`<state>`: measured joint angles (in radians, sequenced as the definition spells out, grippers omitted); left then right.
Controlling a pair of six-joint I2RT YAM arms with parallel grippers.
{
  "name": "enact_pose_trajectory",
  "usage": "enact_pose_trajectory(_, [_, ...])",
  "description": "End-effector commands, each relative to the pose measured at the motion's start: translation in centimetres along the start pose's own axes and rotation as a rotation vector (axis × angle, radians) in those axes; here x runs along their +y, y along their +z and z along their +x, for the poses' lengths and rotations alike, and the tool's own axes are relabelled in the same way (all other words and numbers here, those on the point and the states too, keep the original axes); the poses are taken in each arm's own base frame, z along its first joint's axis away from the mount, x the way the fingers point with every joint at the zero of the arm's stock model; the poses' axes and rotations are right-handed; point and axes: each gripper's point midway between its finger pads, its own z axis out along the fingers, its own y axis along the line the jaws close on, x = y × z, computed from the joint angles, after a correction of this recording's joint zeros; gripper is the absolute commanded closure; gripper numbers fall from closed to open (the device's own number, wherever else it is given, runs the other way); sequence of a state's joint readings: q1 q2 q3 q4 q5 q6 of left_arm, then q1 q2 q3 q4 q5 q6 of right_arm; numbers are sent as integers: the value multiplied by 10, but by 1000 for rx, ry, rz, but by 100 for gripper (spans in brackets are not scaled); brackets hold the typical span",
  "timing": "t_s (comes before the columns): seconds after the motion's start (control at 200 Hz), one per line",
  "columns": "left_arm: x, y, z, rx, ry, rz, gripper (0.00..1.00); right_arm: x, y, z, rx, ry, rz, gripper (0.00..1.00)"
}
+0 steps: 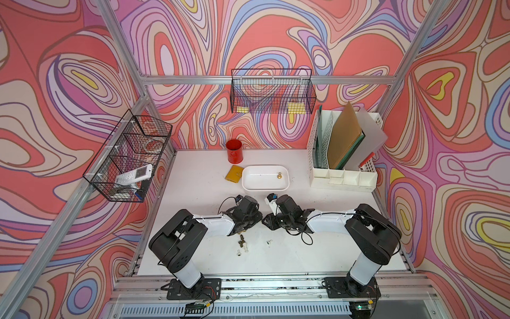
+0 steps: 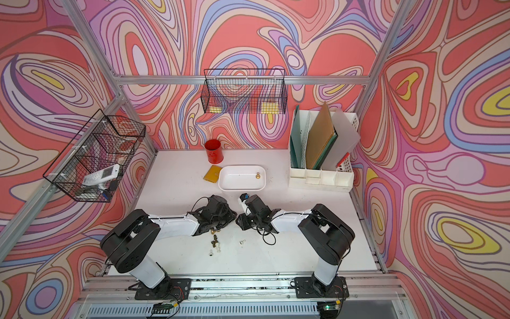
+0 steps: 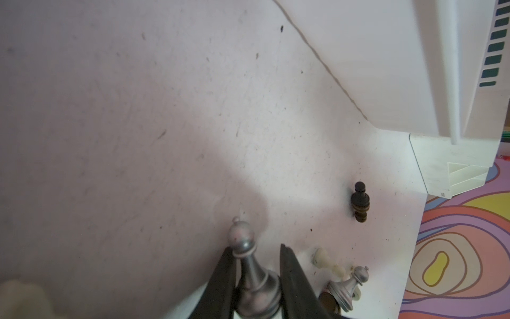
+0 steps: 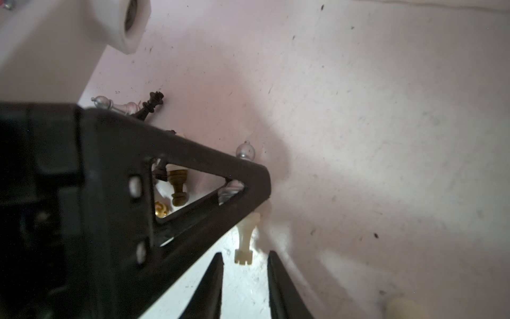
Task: Put the chess pieces into the storage box
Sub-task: Pick up the chess piece at the center of the board, then place the chess piece in the storage box.
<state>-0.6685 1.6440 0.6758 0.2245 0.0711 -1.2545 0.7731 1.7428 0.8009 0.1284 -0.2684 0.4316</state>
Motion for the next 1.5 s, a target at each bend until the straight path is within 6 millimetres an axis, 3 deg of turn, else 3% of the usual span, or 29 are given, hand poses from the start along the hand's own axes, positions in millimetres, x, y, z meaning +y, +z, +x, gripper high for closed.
enact_pose_trajectory(0.0, [14, 4, 1, -6, -36, -24, 100, 0, 6, 5, -2, 10, -17, 70])
enact_pose_trajectory(0.145, [16, 3, 2, -6, -37, -27, 100, -7, 16, 12, 18, 20, -3, 70])
enact_pose_trajectory(0.441, [13, 0, 0, -14, -27, -18, 100, -14, 17, 14, 23, 18, 33, 82])
enact_pose_trajectory(0.641, [7, -17, -15, -82, 46, -40, 100, -18, 12, 15, 27, 17, 63, 86])
enact_pose_trajectory(0.756, [-3, -32, -26, -125, 110, -48, 100, -18, 10, 13, 27, 14, 71, 83])
enact_pose_trajectory(0.901, [-23, -54, -40, -183, 210, -36, 100, -13, 8, 7, 20, 18, 62, 67])
enact_pose_trajectory(1.092, [-67, -75, -66, -259, 424, -35, 100, 13, -21, -31, -68, 0, 21, 65])
enact_pose_trajectory(1.217, [-103, -73, -92, -339, 584, -50, 100, 19, -52, -61, -172, -8, 67, 64])
enact_pose_trajectory(1.352, [-145, -48, -119, -413, 730, -64, 100, 5, -94, -82, -288, -18, 205, 62])
enact_pose_trajectory(1.497, [-181, 3, -133, -414, 830, -66, 100, -9, -133, -91, -398, -37, 304, 62])
